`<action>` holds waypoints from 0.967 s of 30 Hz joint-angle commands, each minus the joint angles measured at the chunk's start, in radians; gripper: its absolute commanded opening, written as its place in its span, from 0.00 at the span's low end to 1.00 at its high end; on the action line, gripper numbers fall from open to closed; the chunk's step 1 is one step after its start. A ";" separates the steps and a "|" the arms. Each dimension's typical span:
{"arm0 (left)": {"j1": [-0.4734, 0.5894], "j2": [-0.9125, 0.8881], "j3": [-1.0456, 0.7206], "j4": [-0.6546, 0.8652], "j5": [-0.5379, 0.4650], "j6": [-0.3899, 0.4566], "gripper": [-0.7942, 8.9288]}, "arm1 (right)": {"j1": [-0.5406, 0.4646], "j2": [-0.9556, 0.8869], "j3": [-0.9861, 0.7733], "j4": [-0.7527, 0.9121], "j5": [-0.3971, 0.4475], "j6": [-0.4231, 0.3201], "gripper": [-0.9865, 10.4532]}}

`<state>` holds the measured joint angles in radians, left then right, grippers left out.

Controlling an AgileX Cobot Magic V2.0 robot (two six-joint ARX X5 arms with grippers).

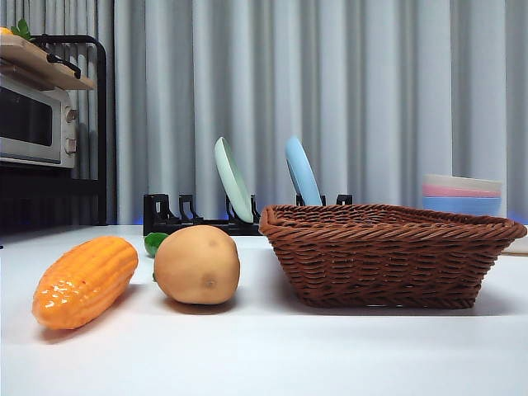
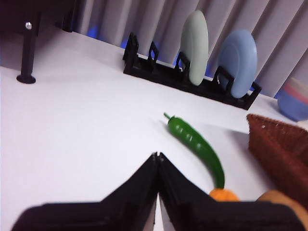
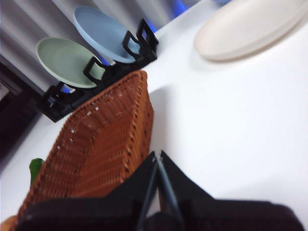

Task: Pick up the basket,pick up the corn from the table,pick up the potato from the table,pick up the cucumber from the table,put all items into the basket

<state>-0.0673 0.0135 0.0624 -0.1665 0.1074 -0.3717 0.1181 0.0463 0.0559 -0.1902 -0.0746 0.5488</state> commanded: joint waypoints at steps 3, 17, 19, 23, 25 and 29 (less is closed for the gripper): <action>0.002 0.066 0.119 -0.029 -0.002 0.019 0.08 | 0.001 0.066 0.088 0.010 0.006 -0.063 0.08; 0.002 0.529 0.497 -0.099 0.082 0.165 0.08 | 0.001 0.547 0.459 -0.004 -0.006 -0.283 0.08; 0.002 0.599 0.553 -0.124 0.121 0.180 0.08 | 0.001 0.624 0.525 -0.035 -0.016 -0.307 0.08; 0.002 0.721 0.644 -0.178 0.212 0.195 0.08 | 0.001 0.769 0.659 -0.143 -0.106 -0.372 0.08; 0.002 0.778 0.681 -0.212 0.259 0.203 0.08 | 0.001 0.841 0.728 -0.219 -0.178 -0.425 0.08; 0.002 0.855 0.723 -0.259 0.327 0.219 0.08 | 0.001 0.957 0.837 -0.345 -0.301 -0.499 0.09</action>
<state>-0.0673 0.8608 0.7818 -0.4202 0.4210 -0.1749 0.1181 0.9894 0.8806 -0.5240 -0.3599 0.1047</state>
